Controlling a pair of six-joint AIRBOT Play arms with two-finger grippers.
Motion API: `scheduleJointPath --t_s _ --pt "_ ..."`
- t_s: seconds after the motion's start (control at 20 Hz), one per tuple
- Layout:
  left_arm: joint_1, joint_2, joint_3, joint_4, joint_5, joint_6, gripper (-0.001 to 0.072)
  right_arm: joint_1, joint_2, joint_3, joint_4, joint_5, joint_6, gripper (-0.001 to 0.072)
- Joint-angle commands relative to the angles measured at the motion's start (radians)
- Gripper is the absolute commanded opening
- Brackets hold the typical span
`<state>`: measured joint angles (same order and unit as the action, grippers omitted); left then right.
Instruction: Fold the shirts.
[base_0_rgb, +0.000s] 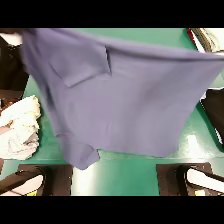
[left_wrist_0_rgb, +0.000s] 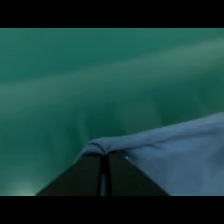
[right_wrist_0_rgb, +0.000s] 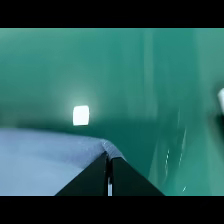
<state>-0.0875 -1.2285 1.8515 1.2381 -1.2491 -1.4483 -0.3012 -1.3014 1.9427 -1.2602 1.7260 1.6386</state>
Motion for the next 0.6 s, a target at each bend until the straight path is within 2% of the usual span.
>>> scheduleJointPath --t_s 0.0,0.3,0.35,0.4,0.45,0.5,0.55 --pt "0.001 -0.209 -0.019 -0.003 -0.035 -0.01 0.0028 0.063 -0.163 -0.011 -0.001 -0.04 -0.003 0.0012" --pt "0.001 -0.39 -0.019 0.0 0.192 -0.011 0.0036 0.18 -0.297 -0.011 -0.075 -0.439 -0.009 0.0031" --pt "0.001 -0.394 -0.019 0.011 0.207 -0.011 0.0316 0.189 -0.31 -0.011 -0.076 -0.47 -0.009 0.0221" --pt "0.001 -0.394 -0.016 0.03 0.208 -0.011 0.0612 0.192 -0.319 -0.011 -0.075 -0.48 -0.009 0.046" --pt "0.006 -0.393 -0.006 0.062 0.188 -0.014 0.0616 0.191 -0.322 -0.011 -0.076 -0.476 -0.009 0.0545" --pt "0.021 -0.392 0.007 0.079 0.148 -0.013 0.0522 0.189 -0.322 -0.011 -0.076 -0.47 -0.009 0.053" --pt "0.044 -0.388 0.018 0.089 0.102 -0.013 0.0482 0.182 -0.316 -0.011 -0.072 -0.45 -0.009 0.0506"
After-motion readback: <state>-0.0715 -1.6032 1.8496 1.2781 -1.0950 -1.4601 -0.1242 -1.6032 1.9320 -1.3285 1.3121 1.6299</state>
